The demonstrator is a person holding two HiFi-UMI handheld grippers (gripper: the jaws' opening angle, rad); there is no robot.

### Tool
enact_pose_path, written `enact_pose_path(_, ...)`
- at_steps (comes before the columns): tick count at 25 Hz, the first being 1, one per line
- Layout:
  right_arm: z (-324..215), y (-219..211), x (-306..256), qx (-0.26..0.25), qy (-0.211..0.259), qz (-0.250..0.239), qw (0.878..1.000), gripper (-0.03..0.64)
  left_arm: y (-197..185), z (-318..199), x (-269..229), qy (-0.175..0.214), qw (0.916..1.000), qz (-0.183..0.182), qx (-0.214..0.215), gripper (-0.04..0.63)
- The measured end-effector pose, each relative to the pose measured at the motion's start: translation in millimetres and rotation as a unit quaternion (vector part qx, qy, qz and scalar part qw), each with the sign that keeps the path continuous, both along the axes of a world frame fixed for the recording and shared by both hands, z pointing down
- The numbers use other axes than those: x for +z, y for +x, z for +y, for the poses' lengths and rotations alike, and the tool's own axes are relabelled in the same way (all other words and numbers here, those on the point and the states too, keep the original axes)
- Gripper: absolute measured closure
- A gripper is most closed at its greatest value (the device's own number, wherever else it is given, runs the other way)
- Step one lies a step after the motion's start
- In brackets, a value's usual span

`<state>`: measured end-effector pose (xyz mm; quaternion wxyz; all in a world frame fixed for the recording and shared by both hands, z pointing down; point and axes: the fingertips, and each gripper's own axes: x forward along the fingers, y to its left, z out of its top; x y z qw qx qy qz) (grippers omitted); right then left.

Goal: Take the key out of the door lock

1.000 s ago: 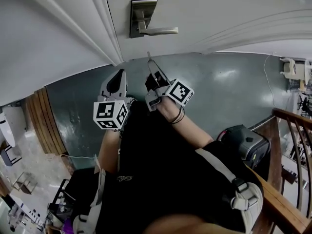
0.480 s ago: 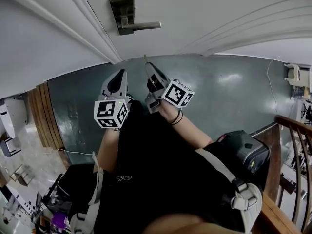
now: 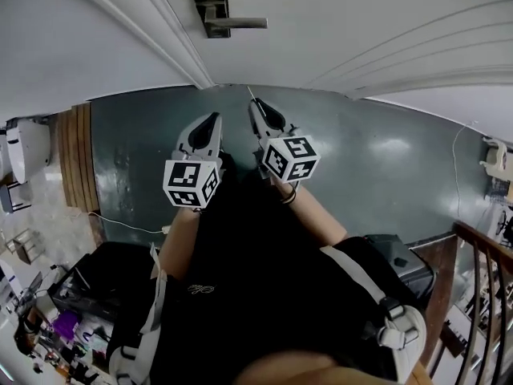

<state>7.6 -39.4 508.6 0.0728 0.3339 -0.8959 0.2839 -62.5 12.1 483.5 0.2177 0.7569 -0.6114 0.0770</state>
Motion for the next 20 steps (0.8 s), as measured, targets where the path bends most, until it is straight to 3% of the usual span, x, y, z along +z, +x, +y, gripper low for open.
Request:
enact_pose_path(3,8,-2,-6,-0.038,0.057,0.048,0.997,0.586,3,10,3,-0.004,0.9999,0.000,-0.016,0.571)
enact_pose_path(7,15,-7,-18,-0.071,0.110,0.074,0.989,0.586,2,17,1,0.003,0.9990,0.008,-0.043,0.571)
enact_pose_path(20,2,-19,-93,-0.084,0.205,0.056,0.974,0.586,-12,2,-65,0.096,0.9914,-0.022,-0.087,0.571)
